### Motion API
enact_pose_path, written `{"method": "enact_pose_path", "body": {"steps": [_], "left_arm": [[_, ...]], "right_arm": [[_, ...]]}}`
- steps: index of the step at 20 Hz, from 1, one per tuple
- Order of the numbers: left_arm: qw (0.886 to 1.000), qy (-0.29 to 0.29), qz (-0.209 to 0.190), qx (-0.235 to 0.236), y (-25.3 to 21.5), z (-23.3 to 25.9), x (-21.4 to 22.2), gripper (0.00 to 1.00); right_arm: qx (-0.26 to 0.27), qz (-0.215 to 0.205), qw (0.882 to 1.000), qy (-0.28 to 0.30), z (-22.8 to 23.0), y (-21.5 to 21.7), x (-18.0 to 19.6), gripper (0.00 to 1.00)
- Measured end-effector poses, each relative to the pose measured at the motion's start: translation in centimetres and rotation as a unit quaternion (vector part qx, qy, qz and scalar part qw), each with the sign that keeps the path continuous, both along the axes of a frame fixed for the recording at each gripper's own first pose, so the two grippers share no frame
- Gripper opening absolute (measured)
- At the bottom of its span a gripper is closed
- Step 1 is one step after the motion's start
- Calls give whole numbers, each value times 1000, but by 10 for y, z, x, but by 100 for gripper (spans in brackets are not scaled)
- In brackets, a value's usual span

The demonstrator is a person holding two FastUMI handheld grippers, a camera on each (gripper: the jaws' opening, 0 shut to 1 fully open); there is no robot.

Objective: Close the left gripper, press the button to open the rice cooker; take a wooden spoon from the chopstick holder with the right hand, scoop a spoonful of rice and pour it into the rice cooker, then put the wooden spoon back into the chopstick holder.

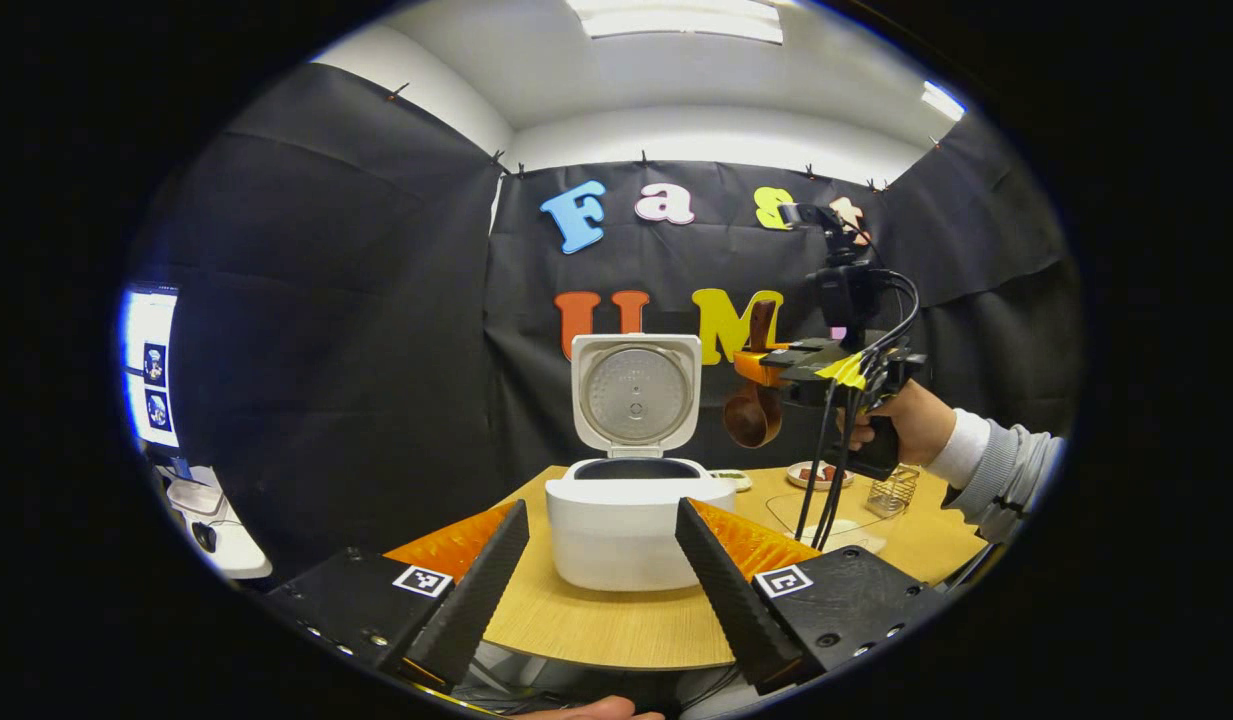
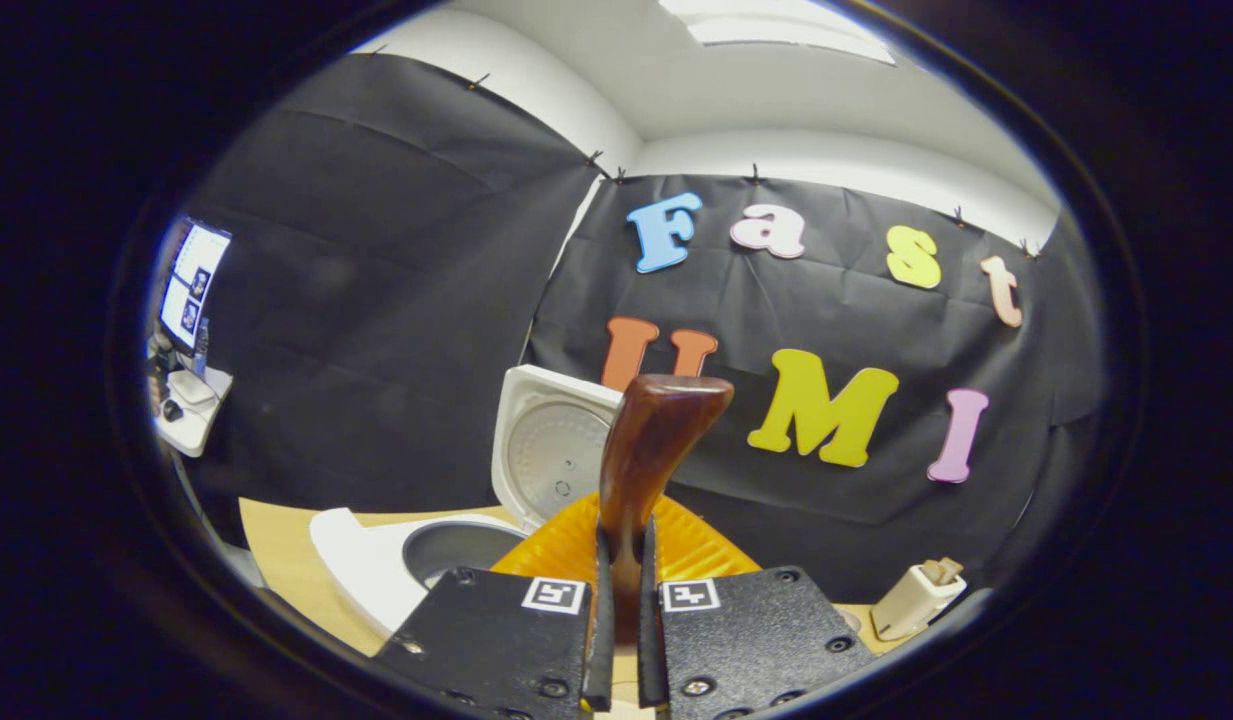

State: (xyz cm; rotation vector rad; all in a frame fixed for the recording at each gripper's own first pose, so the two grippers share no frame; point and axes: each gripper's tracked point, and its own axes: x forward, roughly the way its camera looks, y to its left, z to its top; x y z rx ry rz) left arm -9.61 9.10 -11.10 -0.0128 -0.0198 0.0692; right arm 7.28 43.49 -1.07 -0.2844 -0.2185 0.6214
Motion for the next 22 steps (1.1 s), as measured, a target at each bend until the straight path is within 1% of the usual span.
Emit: {"method": "enact_pose_path", "body": {"steps": [3,7,9,12,15,17,20,21,22], "left_arm": [[1000,-3,-10,10,-18,5,5,94],[999,-4,-29,20,-44,9,11,94],[999,-12,-30,25,-49,13,12,94],[999,-20,-41,19,-61,15,20,95],[999,-10,-39,21,-65,12,28,95],[999,-6,-38,14,-69,8,36,95],[998,8,-57,-3,-86,-1,46,95],[998,10,-54,-4,-88,-3,48,95],[999,10,-47,-3,-88,-2,52,95]], "right_arm": [[18,-20,1000,4,6,-42,3,15],[38,-54,998,15,7,-101,18,15],[51,-71,996,25,4,-132,26,15],[73,-87,993,40,5,-177,34,15],[94,-136,985,41,1,-237,52,15],[95,-157,982,43,-10,-263,62,16],[110,-173,977,64,-30,-291,78,16],[115,-178,974,76,-40,-296,85,12],[119,-182,972,87,-52,-304,93,16]]}}
